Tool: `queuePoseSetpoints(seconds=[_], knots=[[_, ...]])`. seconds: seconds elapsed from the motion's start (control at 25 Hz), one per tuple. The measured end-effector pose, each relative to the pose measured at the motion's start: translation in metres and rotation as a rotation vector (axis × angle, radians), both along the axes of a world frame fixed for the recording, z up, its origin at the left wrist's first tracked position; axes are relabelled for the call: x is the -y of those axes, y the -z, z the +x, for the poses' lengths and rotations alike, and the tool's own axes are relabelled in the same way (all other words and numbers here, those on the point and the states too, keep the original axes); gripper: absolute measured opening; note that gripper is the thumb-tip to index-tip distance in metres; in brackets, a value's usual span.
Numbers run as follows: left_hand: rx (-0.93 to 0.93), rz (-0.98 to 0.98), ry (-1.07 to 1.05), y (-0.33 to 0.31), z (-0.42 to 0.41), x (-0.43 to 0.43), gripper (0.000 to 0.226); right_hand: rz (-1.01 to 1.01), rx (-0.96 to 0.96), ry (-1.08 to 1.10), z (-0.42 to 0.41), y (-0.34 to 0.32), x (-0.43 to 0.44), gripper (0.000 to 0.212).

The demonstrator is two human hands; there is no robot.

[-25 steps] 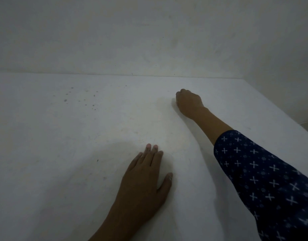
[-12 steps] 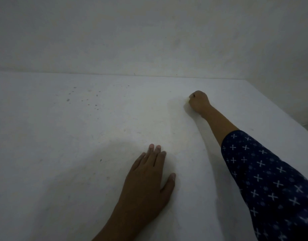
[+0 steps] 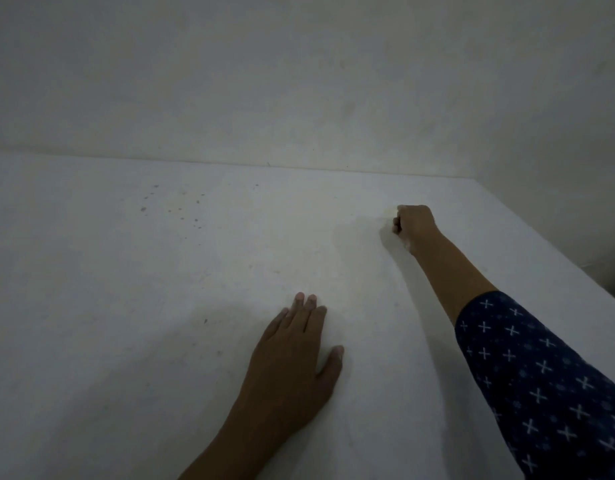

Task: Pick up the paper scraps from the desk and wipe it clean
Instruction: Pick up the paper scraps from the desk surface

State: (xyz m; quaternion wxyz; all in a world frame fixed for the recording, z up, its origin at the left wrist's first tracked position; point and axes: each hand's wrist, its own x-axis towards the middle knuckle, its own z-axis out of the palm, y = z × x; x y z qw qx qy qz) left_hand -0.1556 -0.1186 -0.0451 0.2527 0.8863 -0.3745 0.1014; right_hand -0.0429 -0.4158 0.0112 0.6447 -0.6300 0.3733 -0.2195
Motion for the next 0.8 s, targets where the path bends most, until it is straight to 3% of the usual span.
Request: queuePoseSetpoints(seconds=[0.08,0.16,0.28,0.36,0.4,0.48,0.56,0.64,0.8], knots=[[0.025,0.025,-0.009,0.0,0.002,0.0,0.066,0.005,0.088,-0.061,-0.016,-0.02,-0.006,0.022],[0.035,-0.028,0.013,-0.005,0.0,-0.001,0.06,0.003,0.105,-0.28,-0.038,-0.04,-0.022,0.021],[-0.145,-0.394,-0.008,-0.016,-0.004,-0.009,0.047,0.109,0.149,-0.59,-0.07,-0.058,-0.064,0.017],[-0.377,-0.688,-0.114,-0.033,-0.006,-0.022,0.023,0.184,0.212,-0.753,-0.088,-0.065,-0.099,0.016],[-0.591,-0.824,-0.147,-0.045,-0.004,-0.03,0.014,0.213,0.23,-0.838,-0.096,-0.068,-0.116,0.015],[-1.11,-1.016,-0.142,-0.072,0.002,-0.049,0.027,0.231,0.22,-0.993,-0.11,-0.072,-0.15,0.014],[-1.401,-1.043,-0.12,-0.098,0.007,-0.076,0.041,0.199,0.18,-1.135,-0.117,-0.074,-0.183,0.015],[-1.494,-1.018,-0.097,-0.116,0.007,-0.101,0.042,0.121,0.146,-1.252,-0.118,-0.077,-0.21,0.016],[-1.402,-1.04,-0.176,-0.124,0.006,-0.144,0.02,-0.11,0.105,-1.325,-0.112,-0.082,-0.256,0.016]])
